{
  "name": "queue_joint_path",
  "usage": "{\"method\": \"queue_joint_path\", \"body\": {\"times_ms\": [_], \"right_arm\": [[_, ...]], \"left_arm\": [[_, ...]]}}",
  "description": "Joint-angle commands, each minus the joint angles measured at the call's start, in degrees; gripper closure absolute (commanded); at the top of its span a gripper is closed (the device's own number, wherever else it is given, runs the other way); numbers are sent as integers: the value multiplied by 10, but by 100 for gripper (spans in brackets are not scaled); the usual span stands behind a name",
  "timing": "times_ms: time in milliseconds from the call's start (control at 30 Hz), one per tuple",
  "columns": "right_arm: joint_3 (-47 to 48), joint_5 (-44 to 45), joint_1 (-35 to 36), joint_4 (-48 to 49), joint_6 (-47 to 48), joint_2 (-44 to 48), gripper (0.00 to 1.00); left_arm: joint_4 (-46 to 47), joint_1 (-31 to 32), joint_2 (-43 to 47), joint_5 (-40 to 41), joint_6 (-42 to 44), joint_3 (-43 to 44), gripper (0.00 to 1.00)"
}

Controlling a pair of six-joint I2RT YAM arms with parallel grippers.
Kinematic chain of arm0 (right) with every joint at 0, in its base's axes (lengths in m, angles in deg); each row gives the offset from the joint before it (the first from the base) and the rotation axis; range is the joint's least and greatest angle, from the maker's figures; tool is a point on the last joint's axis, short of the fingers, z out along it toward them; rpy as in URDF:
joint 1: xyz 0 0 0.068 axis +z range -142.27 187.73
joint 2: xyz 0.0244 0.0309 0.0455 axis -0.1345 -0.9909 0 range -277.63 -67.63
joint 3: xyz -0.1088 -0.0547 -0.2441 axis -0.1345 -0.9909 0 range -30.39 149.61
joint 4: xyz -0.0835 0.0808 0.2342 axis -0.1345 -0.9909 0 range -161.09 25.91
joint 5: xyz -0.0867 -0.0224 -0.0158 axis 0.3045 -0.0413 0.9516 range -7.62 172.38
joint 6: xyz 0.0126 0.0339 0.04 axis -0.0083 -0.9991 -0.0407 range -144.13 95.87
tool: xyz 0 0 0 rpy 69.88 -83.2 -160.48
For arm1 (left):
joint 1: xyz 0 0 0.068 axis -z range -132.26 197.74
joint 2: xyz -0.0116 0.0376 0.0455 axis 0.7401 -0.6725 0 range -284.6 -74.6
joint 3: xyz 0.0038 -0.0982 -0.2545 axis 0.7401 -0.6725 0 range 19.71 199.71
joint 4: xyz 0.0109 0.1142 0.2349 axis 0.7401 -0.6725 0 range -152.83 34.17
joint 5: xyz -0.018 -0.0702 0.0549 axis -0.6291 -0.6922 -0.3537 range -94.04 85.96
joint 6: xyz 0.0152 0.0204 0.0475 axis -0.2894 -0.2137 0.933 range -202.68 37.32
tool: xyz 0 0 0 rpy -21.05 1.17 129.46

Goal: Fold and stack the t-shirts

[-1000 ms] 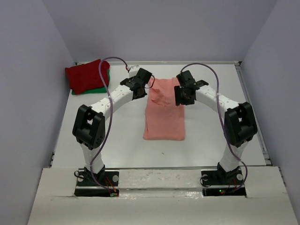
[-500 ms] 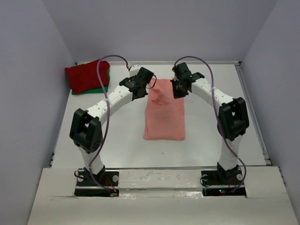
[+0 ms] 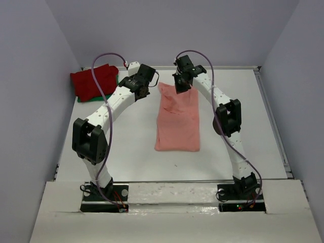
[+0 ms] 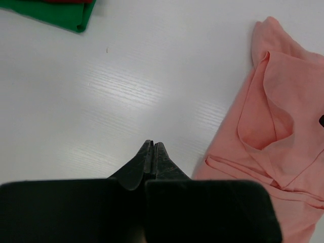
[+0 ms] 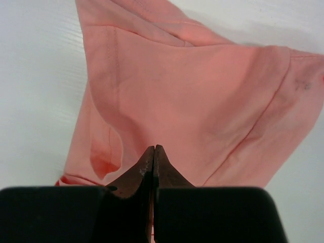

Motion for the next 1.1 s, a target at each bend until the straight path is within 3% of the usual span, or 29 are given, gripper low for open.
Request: {"method": "queue_joint_path", "body": {"times_ms": [0, 633, 1067], "right_arm": [[69, -26, 6, -52, 11, -31, 100], [-64, -78, 17, -4, 4, -1, 100], [-80, -15, 71, -11, 21, 5, 100]], "left_arm": [[1, -1, 30, 9, 9, 0, 100], [17, -8, 36, -15, 22, -3, 100], [34, -8, 36, -39, 22, -24, 100]]}}
